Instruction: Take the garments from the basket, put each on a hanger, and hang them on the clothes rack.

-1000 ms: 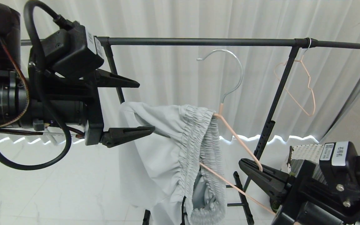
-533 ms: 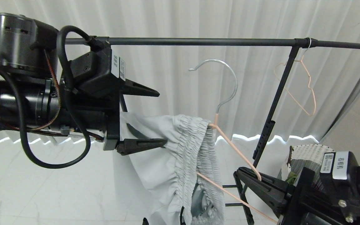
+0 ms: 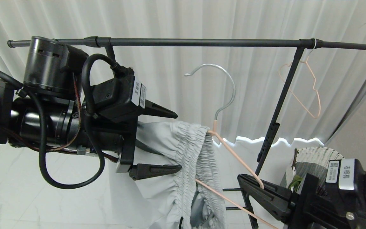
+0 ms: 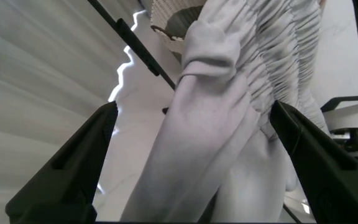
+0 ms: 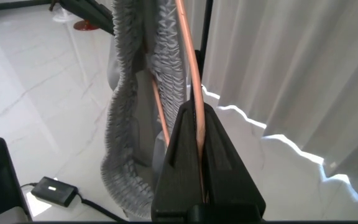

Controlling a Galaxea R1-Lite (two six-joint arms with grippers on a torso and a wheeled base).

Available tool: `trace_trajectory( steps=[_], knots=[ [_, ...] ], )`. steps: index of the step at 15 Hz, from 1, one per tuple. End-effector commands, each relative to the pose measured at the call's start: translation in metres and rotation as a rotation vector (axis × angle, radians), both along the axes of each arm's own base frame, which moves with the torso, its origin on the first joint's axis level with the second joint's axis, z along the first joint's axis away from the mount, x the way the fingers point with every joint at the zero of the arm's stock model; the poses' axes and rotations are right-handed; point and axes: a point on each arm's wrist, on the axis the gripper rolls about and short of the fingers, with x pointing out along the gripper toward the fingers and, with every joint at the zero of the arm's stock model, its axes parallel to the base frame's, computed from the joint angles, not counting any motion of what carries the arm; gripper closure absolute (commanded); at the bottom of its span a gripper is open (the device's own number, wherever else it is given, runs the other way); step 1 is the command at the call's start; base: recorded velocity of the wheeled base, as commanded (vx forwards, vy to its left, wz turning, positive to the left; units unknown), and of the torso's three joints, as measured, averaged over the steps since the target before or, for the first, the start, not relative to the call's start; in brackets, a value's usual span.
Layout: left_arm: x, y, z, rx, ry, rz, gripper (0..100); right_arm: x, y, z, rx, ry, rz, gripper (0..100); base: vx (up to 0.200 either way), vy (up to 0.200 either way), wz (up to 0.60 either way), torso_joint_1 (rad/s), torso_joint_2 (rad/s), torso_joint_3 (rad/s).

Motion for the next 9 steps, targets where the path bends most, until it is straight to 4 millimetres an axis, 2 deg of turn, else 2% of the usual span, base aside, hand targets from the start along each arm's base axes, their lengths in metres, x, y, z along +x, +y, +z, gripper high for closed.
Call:
trace_trajectory(
  steps=[1, 4, 5, 9],
  knots=[
    [-0.0002, -0.0003, -0.0015, 0.0, 0.007, -0.004, 0, -0.0006, 0.0007, 0.0, 0.0, 0.0, 0.004, 100, 0.0, 0.0, 0.0, 0.0, 0.0, 0.0],
    [0.0009, -0.0011, -0.0034, -0.002, 0.017, -0.016, 0, -0.0021, 0.0021, 0.0004, 0.001, -0.002, 0.013, 100, 0.0, 0.0, 0.0, 0.0, 0.0, 0.0],
    [0.0009, -0.0011, -0.0034, -0.002, 0.017, -0.016, 100, -0.0022, 0.0019, 0.0007, -0.001, -0.007, 0.013, 100, 0.0, 0.0, 0.0, 0.0, 0.0, 0.0],
    [0.0015, -0.0014, -0.005, 0.001, 0.021, -0.015, 100, -0.0017, 0.0029, 0.0018, -0.003, -0.019, 0.012, 100, 0.0, 0.0, 0.0, 0.0, 0.0, 0.0]
  ],
)
